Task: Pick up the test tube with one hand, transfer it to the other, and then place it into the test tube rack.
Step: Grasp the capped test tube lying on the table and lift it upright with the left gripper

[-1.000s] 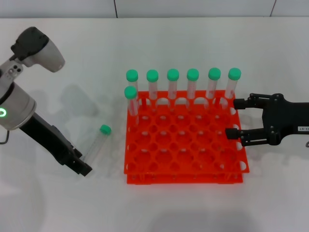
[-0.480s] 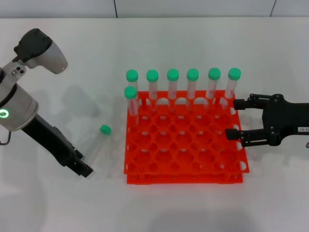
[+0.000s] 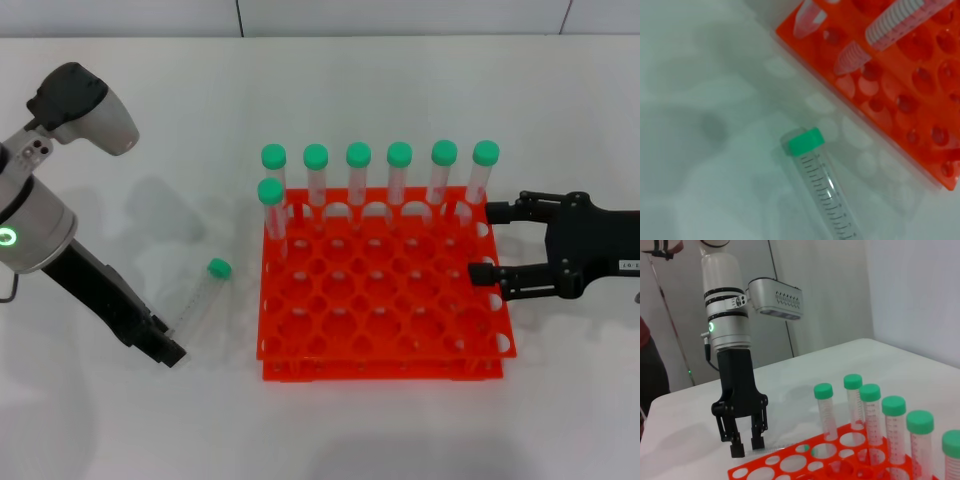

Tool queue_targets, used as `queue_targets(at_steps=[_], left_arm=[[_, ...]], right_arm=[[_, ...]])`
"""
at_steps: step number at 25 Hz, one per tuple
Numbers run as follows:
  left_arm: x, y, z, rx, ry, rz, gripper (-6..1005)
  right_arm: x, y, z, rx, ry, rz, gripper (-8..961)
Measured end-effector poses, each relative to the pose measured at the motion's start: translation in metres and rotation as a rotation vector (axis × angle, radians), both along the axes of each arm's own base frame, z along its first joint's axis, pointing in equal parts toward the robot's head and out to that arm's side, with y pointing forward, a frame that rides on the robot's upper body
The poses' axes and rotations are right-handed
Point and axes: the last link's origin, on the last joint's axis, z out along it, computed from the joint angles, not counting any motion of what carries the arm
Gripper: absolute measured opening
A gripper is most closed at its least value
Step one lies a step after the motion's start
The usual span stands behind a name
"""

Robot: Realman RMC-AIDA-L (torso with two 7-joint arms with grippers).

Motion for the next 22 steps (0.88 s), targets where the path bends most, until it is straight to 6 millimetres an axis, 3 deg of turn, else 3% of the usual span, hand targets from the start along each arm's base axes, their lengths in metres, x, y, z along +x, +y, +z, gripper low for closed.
queue_targets(at_steps=[22], left_arm=[[0.0020,0.0037,-0.0003,0.010,0.012,-0.010,421]], right_arm=[[0.0005,0.0005,0.0009,0.004,-0.002,0.001,857]])
